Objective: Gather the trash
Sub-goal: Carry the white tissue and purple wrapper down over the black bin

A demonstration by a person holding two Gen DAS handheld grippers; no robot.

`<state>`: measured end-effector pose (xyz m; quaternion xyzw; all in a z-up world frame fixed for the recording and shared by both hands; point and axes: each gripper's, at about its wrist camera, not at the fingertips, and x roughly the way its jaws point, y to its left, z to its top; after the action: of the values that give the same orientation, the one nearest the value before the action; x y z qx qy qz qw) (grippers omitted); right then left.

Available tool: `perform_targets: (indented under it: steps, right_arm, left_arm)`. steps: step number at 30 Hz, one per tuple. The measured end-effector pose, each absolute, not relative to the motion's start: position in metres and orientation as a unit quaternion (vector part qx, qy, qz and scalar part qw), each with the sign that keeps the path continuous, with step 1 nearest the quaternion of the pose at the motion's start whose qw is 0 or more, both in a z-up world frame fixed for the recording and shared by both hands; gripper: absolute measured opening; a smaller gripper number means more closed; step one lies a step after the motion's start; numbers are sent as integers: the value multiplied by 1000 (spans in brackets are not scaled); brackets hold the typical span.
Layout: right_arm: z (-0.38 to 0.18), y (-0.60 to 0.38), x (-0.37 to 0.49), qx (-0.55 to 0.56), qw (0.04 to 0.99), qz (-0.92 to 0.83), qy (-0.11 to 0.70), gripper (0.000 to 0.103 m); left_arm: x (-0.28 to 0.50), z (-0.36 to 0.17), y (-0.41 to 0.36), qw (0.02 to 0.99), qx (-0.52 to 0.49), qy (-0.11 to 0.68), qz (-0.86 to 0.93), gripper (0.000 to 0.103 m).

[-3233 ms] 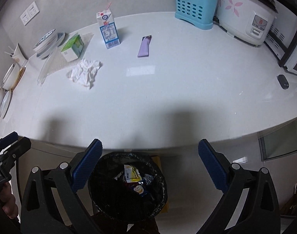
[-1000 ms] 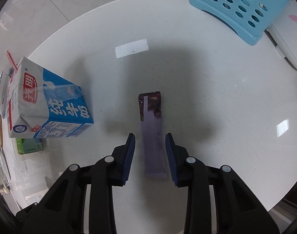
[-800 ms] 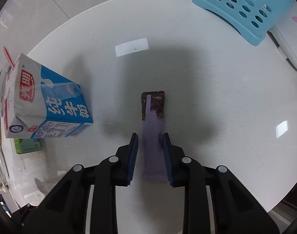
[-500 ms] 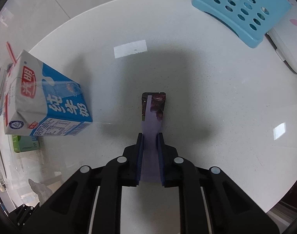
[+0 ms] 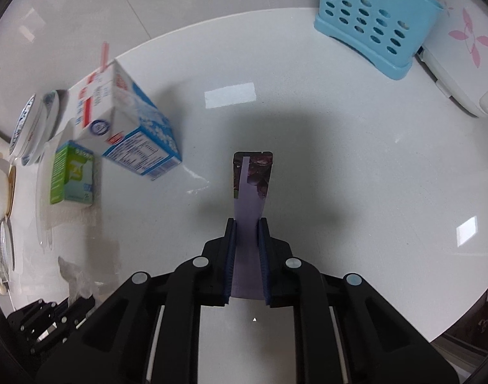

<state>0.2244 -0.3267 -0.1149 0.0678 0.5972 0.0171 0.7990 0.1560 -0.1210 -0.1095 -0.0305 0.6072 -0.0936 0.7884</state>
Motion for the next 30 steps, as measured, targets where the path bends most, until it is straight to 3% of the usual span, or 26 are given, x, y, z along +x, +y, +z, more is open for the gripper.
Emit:
perform_targets:
  steps: [11, 30]
  right_arm:
    - [-79, -333, 167, 81, 821, 45, 564, 13]
    - [-73, -333, 76, 72, 826, 74, 554, 13]
  left_arm:
    - [123, -100, -133, 798, -39, 592, -107, 6]
    - [40, -91, -139, 802, -50, 586, -107, 6]
